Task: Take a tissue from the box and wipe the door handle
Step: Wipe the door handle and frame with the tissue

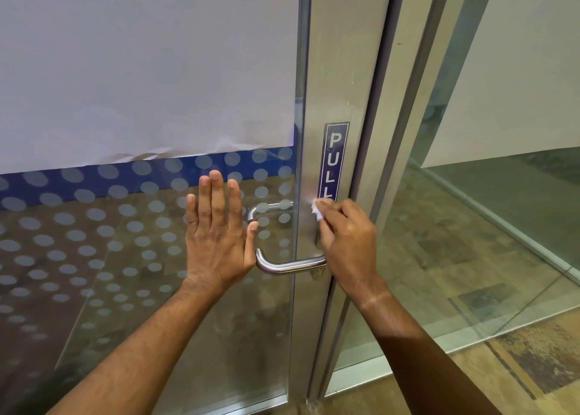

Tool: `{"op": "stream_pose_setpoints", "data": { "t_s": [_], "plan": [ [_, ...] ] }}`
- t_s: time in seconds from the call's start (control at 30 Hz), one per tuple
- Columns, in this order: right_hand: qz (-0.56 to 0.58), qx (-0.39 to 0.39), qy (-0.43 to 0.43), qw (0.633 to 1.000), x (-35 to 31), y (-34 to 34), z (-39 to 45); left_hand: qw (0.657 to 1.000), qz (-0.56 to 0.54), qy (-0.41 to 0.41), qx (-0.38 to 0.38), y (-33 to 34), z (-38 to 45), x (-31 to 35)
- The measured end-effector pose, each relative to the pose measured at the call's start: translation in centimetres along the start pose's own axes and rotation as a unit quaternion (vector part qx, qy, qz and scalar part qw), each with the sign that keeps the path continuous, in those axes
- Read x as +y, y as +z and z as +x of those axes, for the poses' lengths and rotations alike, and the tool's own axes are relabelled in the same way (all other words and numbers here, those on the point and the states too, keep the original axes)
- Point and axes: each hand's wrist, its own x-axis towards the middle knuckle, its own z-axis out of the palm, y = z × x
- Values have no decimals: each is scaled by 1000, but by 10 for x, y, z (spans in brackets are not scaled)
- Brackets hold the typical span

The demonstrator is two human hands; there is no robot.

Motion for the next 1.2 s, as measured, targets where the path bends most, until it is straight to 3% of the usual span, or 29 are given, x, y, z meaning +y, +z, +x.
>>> {"op": "stream_pose_setpoints", "data": {
  "t_s": [0.23,0.4,0.63,0.83,1.03,1.2],
  "plan": [
    [-9,142,23,990,-10,-12,61,1000,-3,1,-3,-2,0,0],
    [-27,75,-25,997,-12,-8,35,1000,-2,2,-1,-2,0,1],
    [-37,135,-76,987,-36,-14,85,1000,3,5,8,-1,0,-1],
    [-79,20,-124,989,-33,-13,46,1000,4,8,19,1,0,0],
    [-50,110,-80,990,-33,-21,86,1000,8,2,14,1,0,0],
    [-82,23,-112,990,-28,-19,50,1000,11,0,15,2,-1,0]
  ]
}}
